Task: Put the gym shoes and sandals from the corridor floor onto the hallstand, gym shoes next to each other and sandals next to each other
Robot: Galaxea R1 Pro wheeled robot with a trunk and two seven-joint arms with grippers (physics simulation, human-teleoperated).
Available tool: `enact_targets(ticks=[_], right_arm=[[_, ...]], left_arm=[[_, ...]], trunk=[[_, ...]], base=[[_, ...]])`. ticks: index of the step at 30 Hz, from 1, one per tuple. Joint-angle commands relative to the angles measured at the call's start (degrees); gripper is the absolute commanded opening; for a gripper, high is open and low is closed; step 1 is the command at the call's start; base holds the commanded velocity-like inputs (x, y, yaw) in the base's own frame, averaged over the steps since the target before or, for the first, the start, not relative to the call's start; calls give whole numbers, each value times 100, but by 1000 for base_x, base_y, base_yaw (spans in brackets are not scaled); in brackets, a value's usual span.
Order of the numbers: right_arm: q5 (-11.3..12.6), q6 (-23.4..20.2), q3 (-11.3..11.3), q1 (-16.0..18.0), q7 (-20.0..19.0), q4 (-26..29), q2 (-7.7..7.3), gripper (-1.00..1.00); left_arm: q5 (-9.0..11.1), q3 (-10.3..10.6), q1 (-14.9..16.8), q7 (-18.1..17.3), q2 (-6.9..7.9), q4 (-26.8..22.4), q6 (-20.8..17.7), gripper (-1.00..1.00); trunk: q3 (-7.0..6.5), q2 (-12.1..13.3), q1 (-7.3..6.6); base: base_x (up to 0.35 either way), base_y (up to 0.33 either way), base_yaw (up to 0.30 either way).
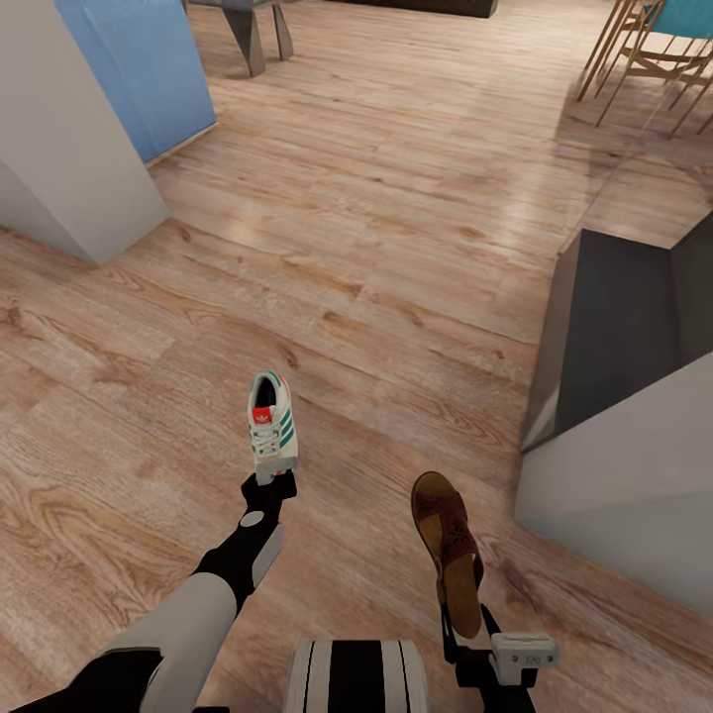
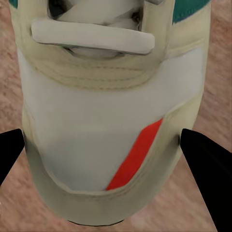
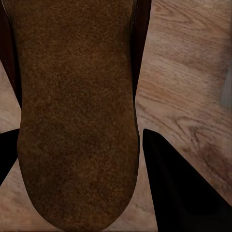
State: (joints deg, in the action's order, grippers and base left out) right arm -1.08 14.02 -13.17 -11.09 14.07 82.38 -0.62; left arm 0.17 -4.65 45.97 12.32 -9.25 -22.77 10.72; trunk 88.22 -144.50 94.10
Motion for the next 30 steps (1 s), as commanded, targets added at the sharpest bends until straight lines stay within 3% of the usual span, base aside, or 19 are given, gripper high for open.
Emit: enact_targets(ticks=[1, 8, 14, 20, 21, 26, 30], right_arm=[[11, 6, -1, 1, -10, -36, 0, -100], [8, 11, -1, 4, -10, -98, 3, -100], [9, 12, -2, 9, -10, -112, 5, -100], [4, 13, -2, 10, -10, -111, 1, -100], [4, 13, -2, 10, -10, -111, 1, -100], [3, 13, -8, 0, -10, -103, 0, -100], [3, 13, -10, -8, -10, -87, 0, -100]], left_arm=[[1, -1, 0, -1, 1, 0, 0, -100], [1, -12, -64, -20, 27, 10, -1, -100], [6, -45, -523, -353, 101, -271, 71, -100], [9, -57, -1332, -828, 224, -1255, 113, -100], [9, -57, -1332, -828, 224, -1255, 113, -100], [9, -57, -2297, -1736, 359, -2433, 121, -100], [3, -36, -2785, -2035, 392, -3016, 127, -100]], trunk=[[-9, 0, 0], [-71, 0, 0], [-125, 0, 0], [-179, 0, 0], [-188, 0, 0], [-233, 0, 0], [-269, 0, 0]], base=[[0, 0, 0], [0, 0, 0], [0, 0, 0], [0, 0, 0], [0, 0, 0], [0, 0, 0], [0, 0, 0]])
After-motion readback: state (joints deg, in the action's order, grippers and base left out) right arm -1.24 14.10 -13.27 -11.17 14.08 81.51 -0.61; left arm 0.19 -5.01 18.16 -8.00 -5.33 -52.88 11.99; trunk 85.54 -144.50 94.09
